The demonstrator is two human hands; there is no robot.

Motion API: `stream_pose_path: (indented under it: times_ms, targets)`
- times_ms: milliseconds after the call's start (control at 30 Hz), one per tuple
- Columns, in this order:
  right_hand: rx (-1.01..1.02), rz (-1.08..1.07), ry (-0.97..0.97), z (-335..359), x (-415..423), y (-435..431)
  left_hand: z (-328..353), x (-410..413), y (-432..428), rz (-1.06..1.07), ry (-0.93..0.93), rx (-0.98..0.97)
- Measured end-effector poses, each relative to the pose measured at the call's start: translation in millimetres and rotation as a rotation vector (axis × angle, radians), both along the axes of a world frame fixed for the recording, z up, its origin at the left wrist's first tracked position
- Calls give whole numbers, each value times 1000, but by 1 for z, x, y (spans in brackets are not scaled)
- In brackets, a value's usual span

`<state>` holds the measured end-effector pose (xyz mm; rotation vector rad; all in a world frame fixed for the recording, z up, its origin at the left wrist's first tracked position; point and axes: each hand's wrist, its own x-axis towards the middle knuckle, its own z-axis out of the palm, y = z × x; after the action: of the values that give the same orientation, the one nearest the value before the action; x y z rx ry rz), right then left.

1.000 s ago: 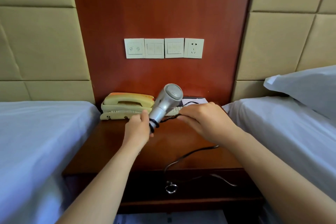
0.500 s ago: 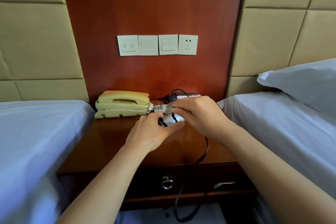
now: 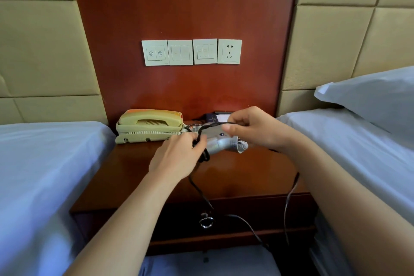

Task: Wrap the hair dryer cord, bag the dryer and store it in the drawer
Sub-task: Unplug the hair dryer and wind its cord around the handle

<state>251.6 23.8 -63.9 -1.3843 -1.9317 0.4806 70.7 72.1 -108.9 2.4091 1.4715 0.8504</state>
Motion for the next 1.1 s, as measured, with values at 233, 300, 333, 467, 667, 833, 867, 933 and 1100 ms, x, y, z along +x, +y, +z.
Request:
stream_pose_path:
  times_ms: [233, 300, 333, 467, 667, 833, 867, 933, 1100]
  targets:
    - [-119, -12, -189, 1, 20, -4, 0, -11, 8, -43, -63, -138]
    - [-84, -17, -188, 0, 26, -4, -1, -13, 9, -60, -56, -157]
    - [-46, -35, -192, -1, 29, -4, -1, -14, 9, -75, -51, -172]
    - [163, -251, -244, -11, 34, 5, -3, -13, 9, -167, -132, -371]
    - [234, -337, -88, -25, 55, 15, -3, -8, 3, -324, -236, -654]
    - [73, -165, 227, -39, 64, 13, 2, -12, 1, -460, -410, -697]
    - [65, -167, 255, -41, 66, 13, 2, -13, 2, -485, -453, -710]
    - [61, -191, 277, -48, 69, 18, 0, -13, 5, -511, -530, -728]
    - [-69, -218, 219, -67, 53, 18, -4, -11, 12, -515, -744, -832]
